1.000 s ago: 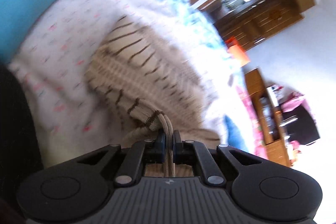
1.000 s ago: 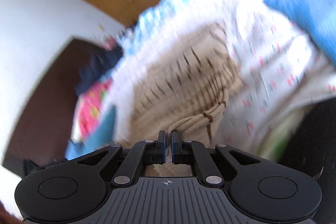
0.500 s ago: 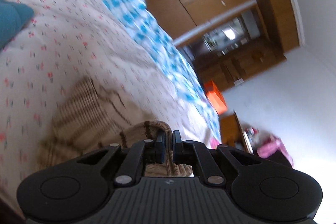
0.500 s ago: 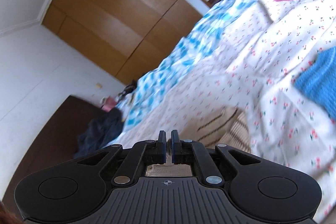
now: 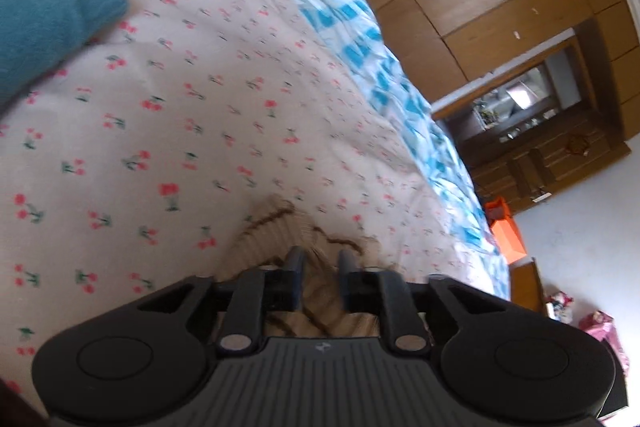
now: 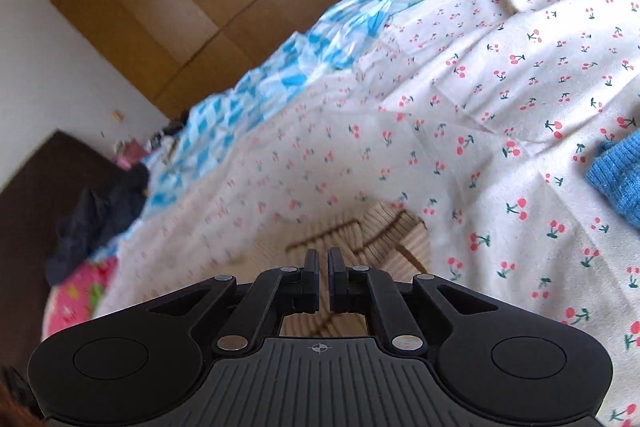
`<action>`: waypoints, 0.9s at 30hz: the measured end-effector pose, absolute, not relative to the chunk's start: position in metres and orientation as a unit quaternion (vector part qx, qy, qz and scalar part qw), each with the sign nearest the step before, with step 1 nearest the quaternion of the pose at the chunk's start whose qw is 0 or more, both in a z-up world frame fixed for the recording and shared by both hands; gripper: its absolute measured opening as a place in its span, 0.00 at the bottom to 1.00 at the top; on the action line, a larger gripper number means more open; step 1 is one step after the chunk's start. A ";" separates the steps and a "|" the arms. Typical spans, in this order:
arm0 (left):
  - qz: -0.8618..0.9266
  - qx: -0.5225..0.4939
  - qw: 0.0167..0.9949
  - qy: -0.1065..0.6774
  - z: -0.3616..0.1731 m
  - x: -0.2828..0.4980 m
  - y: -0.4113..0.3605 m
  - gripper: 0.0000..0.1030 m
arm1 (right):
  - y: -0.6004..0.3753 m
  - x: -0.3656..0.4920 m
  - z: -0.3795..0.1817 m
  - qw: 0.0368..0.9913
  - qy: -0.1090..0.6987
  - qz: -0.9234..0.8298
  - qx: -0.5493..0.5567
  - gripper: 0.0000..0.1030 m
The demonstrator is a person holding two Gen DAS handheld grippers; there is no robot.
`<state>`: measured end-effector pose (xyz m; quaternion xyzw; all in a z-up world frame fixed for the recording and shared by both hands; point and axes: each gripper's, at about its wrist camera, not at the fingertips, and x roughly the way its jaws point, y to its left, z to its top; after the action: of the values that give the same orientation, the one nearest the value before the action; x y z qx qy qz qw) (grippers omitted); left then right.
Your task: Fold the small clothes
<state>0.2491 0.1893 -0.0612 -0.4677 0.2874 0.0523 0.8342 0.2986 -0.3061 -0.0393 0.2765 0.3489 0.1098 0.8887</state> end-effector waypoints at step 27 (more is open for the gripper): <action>0.125 -0.284 0.873 0.376 -0.071 0.196 0.154 0.61 | -0.296 0.304 -0.055 0.908 0.387 0.032 0.159 0.17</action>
<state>0.1957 0.1536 -0.0705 -0.2839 0.3757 0.1252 0.8733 0.3044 -0.2957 -0.0548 0.1594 0.3869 0.0324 0.9076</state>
